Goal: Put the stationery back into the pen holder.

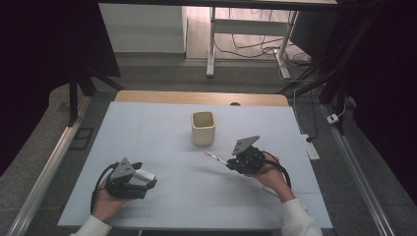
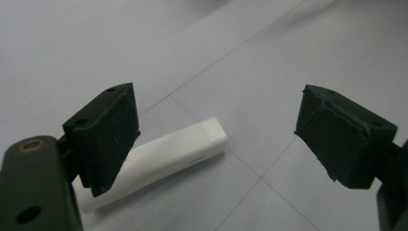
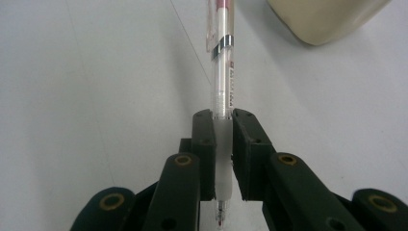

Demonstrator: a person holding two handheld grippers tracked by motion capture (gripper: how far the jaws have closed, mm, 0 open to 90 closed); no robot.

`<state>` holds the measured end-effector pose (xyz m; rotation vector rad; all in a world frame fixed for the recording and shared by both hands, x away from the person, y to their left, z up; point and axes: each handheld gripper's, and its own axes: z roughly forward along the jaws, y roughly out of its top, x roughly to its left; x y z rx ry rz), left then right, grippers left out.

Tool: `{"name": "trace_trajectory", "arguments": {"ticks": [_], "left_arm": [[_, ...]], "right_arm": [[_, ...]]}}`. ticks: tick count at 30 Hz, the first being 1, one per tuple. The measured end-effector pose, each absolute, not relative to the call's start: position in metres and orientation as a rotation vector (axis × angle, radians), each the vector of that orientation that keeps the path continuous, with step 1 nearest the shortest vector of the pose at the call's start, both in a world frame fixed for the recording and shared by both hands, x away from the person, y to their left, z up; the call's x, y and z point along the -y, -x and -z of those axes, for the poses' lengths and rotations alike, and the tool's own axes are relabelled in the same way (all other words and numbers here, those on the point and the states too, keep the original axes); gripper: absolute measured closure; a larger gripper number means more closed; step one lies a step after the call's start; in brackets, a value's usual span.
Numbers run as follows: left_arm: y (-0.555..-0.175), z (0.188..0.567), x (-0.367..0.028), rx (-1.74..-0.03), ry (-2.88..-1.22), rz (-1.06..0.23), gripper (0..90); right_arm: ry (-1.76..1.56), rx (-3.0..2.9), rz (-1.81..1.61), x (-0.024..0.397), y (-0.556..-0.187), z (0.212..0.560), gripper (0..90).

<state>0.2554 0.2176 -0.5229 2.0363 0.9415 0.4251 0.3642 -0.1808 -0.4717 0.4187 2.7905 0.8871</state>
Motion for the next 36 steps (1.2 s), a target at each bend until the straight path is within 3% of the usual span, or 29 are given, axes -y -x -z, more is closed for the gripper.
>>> {"name": "trace_trajectory", "arguments": {"ticks": [20, 36], "left_arm": [[-0.265, 0.493, -0.195, -0.865, -2.074, -0.450, 15.9], [-0.288, 0.473, -0.143, -0.703, -2.192, -0.451, 16.6]], "right_arm": [[-0.352, -2.807, -0.949, 0.173, -0.357, 0.466, 79.4], [-0.328, -2.817, -0.966, 0.167, -0.350, 0.464, 79.4]]}}
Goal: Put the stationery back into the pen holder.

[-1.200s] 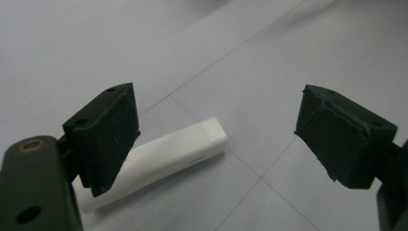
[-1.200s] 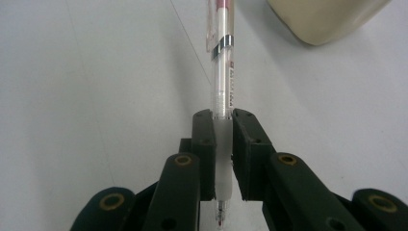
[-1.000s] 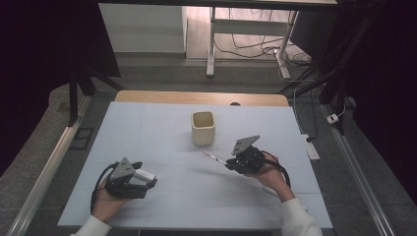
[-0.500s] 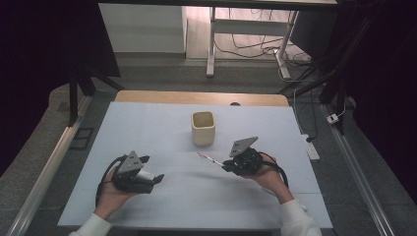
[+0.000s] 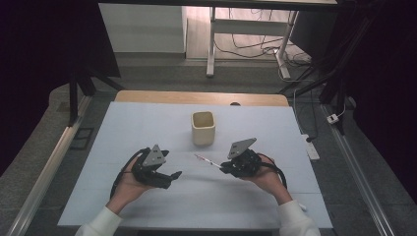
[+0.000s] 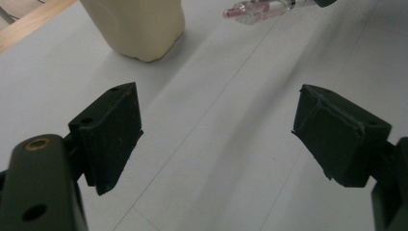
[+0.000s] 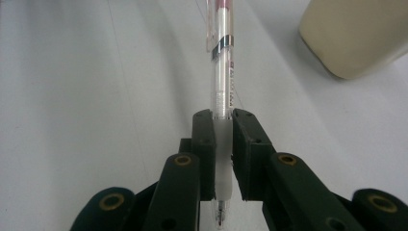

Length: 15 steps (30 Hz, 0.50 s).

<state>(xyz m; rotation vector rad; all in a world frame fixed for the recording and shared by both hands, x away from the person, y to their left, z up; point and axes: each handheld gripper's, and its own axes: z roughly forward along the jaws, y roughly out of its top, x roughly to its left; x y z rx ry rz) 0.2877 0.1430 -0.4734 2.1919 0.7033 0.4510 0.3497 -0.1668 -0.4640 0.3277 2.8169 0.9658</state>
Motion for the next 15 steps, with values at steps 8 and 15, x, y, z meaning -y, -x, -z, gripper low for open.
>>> {"name": "trace_trajectory", "arguments": {"ticks": [8, 15], "left_arm": [[-0.289, 0.474, -0.122, -0.628, -2.239, -0.432, 19.9], [-0.292, 0.472, -0.109, -0.593, -2.257, -0.450, 19.9]], "right_arm": [[-0.312, -2.846, -0.968, 0.160, -0.349, 0.467, 79.4], [-0.293, -2.867, -0.949, 0.154, -0.347, 0.469, 79.4]]}}
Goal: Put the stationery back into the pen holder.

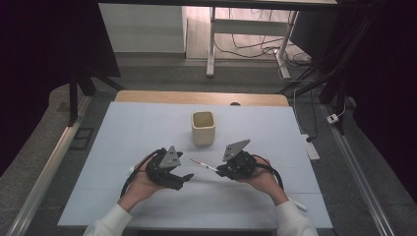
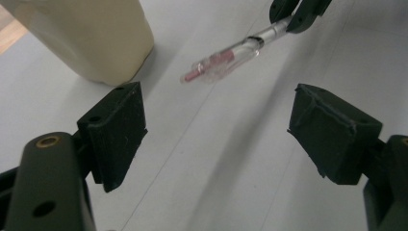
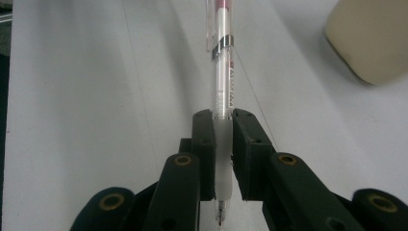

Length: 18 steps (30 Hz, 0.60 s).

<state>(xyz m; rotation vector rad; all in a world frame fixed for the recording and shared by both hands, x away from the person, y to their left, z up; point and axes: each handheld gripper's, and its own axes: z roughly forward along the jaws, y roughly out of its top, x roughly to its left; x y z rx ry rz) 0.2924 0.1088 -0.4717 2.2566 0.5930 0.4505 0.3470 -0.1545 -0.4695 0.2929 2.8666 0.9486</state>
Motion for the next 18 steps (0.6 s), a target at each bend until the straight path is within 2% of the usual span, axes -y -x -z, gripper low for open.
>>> {"name": "trace_trajectory", "arguments": {"ticks": [18], "left_arm": [[-0.300, 0.476, -0.075, -0.514, -2.357, -0.490, 22.4]], "right_arm": [[-0.288, -2.899, -0.934, 0.148, -0.347, 0.476, 79.4]]}}
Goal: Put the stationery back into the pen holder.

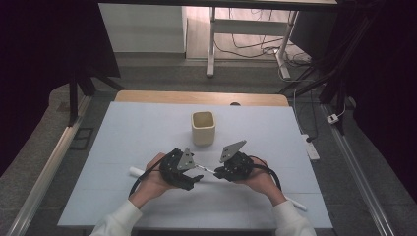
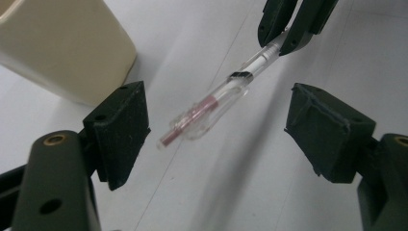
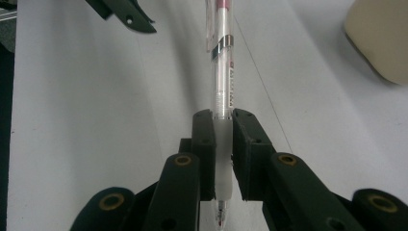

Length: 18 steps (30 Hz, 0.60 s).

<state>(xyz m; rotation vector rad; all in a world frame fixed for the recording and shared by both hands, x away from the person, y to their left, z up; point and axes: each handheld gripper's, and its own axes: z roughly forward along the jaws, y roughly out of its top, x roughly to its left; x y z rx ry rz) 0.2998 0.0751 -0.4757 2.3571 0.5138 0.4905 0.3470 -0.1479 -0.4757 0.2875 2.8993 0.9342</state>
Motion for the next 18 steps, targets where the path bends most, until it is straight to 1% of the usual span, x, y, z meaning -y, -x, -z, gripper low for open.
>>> {"name": "trace_trajectory", "arguments": {"ticks": [3, 8, 15, 18], "left_arm": [[-0.302, 0.479, -0.072, -0.499, -2.382, -0.492, 23.6], [-0.303, 0.483, -0.066, -0.476, -2.409, -0.496, 28.4], [-0.301, 0.488, -0.058, -0.433, -2.456, -0.528, 37.2], [-0.300, 0.492, -0.054, -0.425, -2.479, -0.561, 42.0]], "right_arm": [[-0.287, -2.909, -0.926, 0.147, -0.347, 0.476, 79.4], [-0.283, -2.913, -0.929, 0.145, -0.346, 0.477, 79.4], [-0.268, -2.920, -0.927, 0.143, -0.345, 0.475, 79.4], [-0.262, -2.923, -0.937, 0.142, -0.344, 0.474, 79.4]]}}
